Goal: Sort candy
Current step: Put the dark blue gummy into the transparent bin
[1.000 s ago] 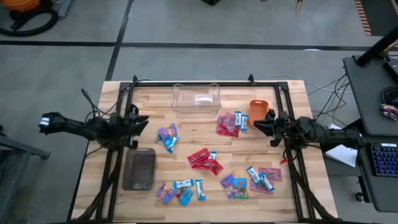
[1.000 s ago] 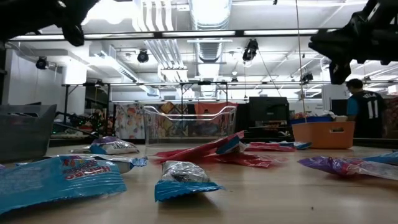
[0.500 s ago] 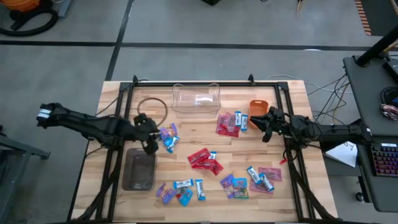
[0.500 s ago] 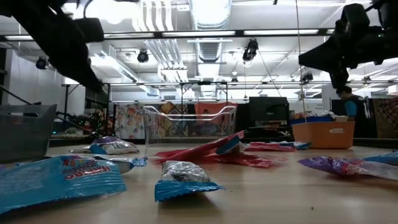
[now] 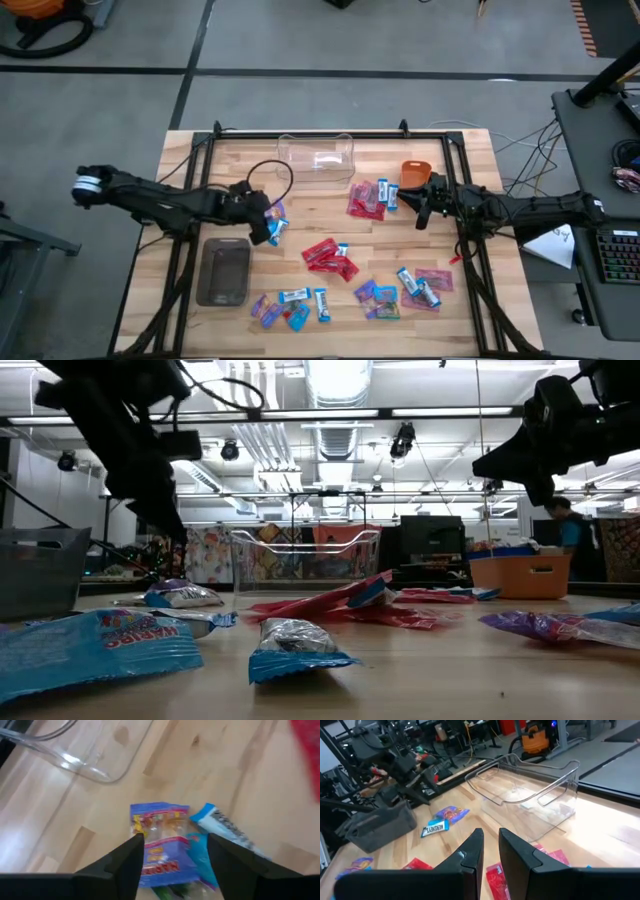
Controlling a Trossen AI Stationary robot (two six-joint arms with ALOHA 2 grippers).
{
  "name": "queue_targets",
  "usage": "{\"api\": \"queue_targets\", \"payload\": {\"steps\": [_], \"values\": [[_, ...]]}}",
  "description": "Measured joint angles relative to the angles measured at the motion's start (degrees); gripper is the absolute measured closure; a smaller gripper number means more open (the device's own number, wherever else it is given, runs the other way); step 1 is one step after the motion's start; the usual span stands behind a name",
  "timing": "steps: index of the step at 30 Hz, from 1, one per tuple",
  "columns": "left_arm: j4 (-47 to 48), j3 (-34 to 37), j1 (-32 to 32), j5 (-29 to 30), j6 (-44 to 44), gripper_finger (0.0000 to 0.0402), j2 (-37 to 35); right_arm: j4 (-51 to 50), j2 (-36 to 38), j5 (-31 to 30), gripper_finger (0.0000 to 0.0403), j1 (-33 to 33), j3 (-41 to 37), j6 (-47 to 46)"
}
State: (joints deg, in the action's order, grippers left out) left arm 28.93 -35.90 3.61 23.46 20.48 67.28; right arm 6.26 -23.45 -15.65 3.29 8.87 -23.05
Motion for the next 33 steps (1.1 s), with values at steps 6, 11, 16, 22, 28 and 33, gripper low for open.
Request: {"api": "queue_targets", "payload": {"steps": [6,11,16,22,28,33], "values": [[-3.5,0.4,-3.4,-2.2,-3.3,0.0193,4.1,-0.1,0.1,0.1,0.0351,0.0,0.0,0.0],[-5.0,0.4,-4.2,-4.8,-4.4,0.0206,7.8,-0.9,0.0,0.1,0.0351,0.0,0.0,0.0],[-5.5,0.4,-4.3,-5.1,-4.4,0.0211,11.3,-1.9,0.0,0.2,0.0351,0.0,0.0,0.0],[-6.1,0.4,-5.1,-5.2,-4.1,0.0212,15.2,-1.8,0.0,0.6,0.0351,0.0,0.0,0.0],[-6.7,0.3,-5.3,-5.0,-4.2,0.024,17.4,-1.8,0.0,1.0,0.0351,0.0,0.0,0.0],[-6.0,0.4,-5.3,-5.0,-4.4,0.0316,16.9,-1.8,0.0,1.1,0.0351,0.0,0.0,0.0]]}}
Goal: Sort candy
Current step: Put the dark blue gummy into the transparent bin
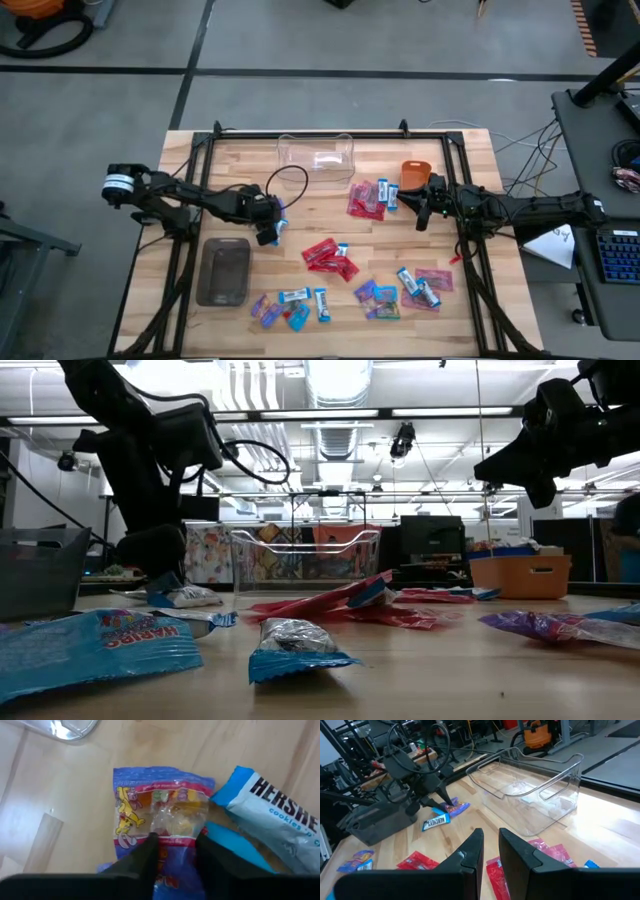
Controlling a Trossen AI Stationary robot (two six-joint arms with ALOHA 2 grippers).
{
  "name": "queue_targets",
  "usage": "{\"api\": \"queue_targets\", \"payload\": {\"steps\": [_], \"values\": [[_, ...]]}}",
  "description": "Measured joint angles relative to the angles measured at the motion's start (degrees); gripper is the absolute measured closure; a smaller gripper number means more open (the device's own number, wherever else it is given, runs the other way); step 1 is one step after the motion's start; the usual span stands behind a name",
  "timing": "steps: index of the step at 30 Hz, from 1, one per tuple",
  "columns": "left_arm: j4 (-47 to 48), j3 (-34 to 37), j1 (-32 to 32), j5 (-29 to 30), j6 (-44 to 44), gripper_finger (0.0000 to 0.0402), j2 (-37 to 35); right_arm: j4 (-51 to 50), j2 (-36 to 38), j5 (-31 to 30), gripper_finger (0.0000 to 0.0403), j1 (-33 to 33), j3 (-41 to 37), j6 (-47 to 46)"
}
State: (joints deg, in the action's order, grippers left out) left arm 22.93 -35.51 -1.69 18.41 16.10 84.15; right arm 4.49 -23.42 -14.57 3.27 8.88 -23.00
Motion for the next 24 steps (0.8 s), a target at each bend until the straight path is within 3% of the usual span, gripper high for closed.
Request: {"api": "queue_targets", "payload": {"steps": [5,17,20,24], "values": [[0.5,0.0,0.0,-1.3,-0.3,0.0391,-2.1,0.0,0.0,0.0,0.0351,0.0,0.0,0.0],[5.4,-0.6,0.0,-3.1,-0.6,0.0397,-13.6,0.0,0.0,0.1,0.0351,0.0,0.0,0.0],[7.2,-3.1,0.1,-5.7,-0.6,0.04,-17.6,0.1,0.0,0.1,0.0351,0.0,0.0,0.0],[2.0,-7.8,0.1,-7.9,-5.6,0.04,-21.2,0.3,0.0,0.1,0.0351,0.0,0.0,0.0]]}}
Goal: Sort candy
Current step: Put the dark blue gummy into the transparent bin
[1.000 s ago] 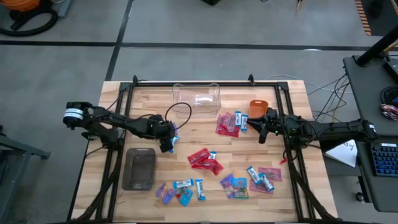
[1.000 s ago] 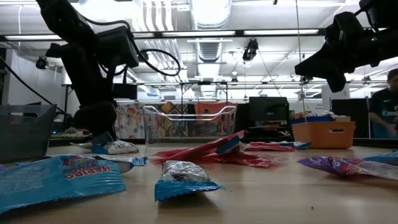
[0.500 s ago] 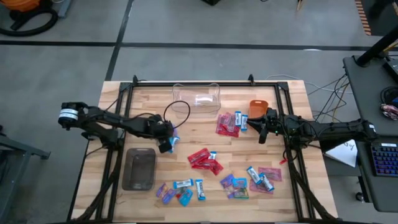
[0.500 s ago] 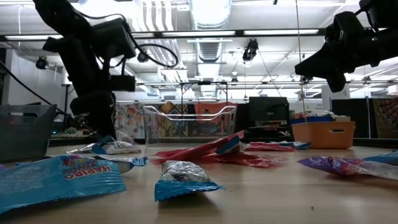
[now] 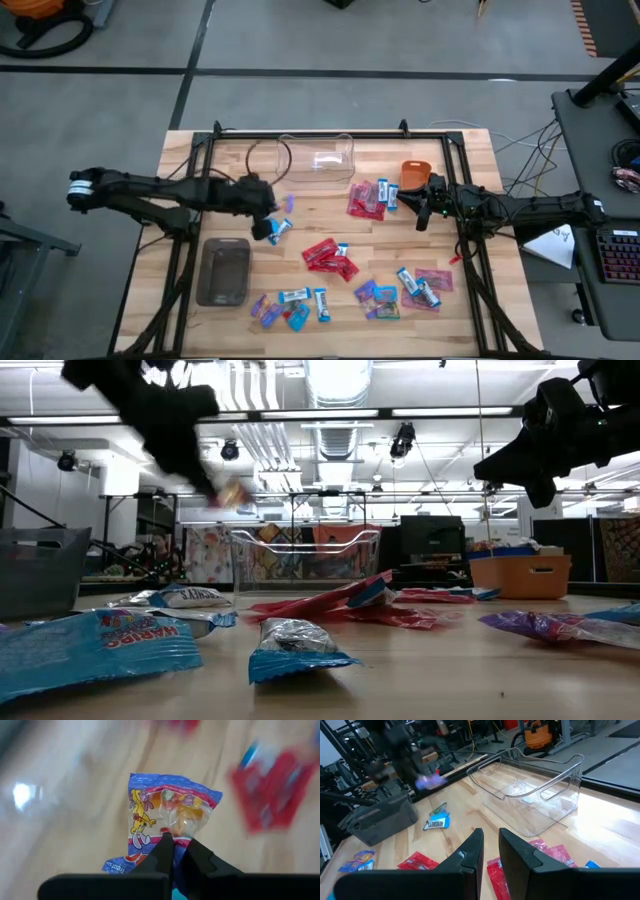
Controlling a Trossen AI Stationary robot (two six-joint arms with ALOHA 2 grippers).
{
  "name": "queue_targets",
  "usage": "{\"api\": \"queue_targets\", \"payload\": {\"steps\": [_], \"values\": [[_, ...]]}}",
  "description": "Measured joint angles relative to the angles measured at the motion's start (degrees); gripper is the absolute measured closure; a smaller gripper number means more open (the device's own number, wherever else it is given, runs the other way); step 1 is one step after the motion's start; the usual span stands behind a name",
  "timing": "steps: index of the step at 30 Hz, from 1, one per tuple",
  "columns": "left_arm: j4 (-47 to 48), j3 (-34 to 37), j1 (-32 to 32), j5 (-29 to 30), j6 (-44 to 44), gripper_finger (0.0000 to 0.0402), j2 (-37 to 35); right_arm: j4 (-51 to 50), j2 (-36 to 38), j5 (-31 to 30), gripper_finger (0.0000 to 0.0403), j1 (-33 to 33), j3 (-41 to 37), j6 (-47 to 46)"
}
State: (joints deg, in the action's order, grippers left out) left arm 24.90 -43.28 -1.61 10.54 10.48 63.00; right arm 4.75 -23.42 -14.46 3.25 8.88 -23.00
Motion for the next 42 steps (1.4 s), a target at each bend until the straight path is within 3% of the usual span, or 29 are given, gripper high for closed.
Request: {"api": "queue_targets", "payload": {"steps": [4,9,16,23,27,32,38,42], "values": [[-9.0,-5.0,-1.9,3.5,-10.6,0.0401,1.4,0.2,0.0,0.0,0.0351,0.0,0.0,0.0],[-11.0,-12.9,-8.8,3.7,-20.9,0.0401,10.9,0.2,0.0,0.0,0.0351,0.0,0.0,0.0],[2.4,-25.1,-19.4,4.0,-22.0,0.0401,27.2,0.2,0.0,-0.1,0.0351,0.0,0.0,0.0],[10.2,-31.4,-22.6,2.4,-22.4,0.0401,37.6,-5.2,0.0,-2.0,0.0351,0.0,0.0,3.7],[15.2,-34.6,-22.4,1.9,-17.1,0.0401,39.6,-6.6,0.0,-7.5,0.0351,0.1,-0.1,2.7],[10.6,-36.7,-22.6,1.9,-14.7,0.0401,39.6,-5.9,0.1,-8.0,0.0351,0.1,-0.1,-0.2],[10.5,-38.1,-22.6,1.9,-20.6,0.0401,39.6,-9.3,0.1,-7.9,0.0351,0.0,-0.1,-0.1],[13.7,-37.7,-22.6,1.9,-26.2,0.0401,39.6,-13.2,0.0,-6.5,0.0351,0.0,-0.1,-5.1]]}}
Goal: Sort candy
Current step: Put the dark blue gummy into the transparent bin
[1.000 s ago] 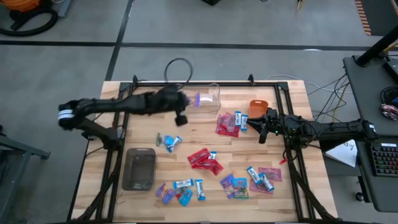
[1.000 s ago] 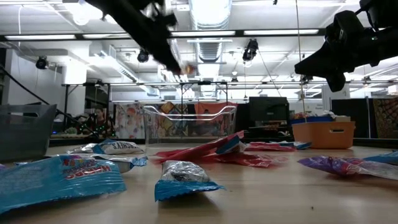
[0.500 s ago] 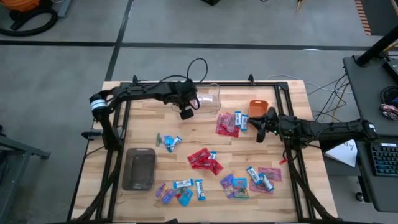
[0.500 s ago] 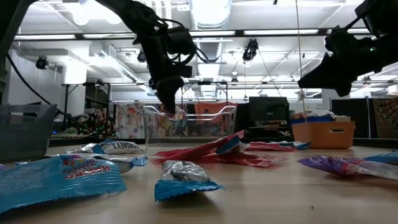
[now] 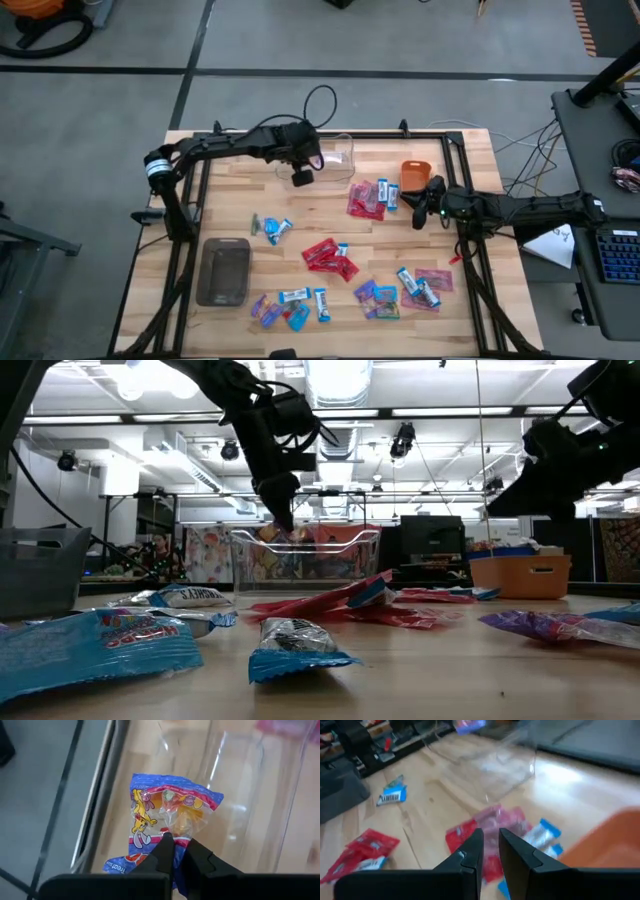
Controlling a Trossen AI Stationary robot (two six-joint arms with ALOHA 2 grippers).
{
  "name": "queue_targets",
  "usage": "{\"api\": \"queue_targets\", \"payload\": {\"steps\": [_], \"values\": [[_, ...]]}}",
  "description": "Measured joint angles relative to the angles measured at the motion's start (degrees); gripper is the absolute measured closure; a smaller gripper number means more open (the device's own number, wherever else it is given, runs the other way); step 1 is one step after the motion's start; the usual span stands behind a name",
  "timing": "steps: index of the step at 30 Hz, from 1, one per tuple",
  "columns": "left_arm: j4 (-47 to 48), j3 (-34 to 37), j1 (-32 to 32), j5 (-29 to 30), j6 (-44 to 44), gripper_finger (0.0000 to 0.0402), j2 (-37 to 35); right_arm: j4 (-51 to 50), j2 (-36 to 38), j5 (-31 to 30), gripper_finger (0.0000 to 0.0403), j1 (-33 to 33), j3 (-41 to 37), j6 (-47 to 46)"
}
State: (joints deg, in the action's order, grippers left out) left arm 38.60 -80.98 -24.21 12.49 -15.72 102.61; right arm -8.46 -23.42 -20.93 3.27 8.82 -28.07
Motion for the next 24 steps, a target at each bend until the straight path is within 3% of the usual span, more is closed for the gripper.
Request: {"api": "queue_targets", "payload": {"steps": [6,13,24], "values": [[4.8,0.3,0.0,0.2,1.3,0.0401,0.0,0.8,0.3,-0.1,0.0351,0.0,0.0,-4.9],[-3.7,2.8,0.0,0.4,0.7,0.0389,0.0,0.5,0.4,-0.1,0.0351,0.0,0.0,-5.0],[0.0,2.4,0.2,0.5,1.1,0.0249,-0.1,1.3,0.3,1.5,0.0345,0.0,1.4,-5.8]]}}
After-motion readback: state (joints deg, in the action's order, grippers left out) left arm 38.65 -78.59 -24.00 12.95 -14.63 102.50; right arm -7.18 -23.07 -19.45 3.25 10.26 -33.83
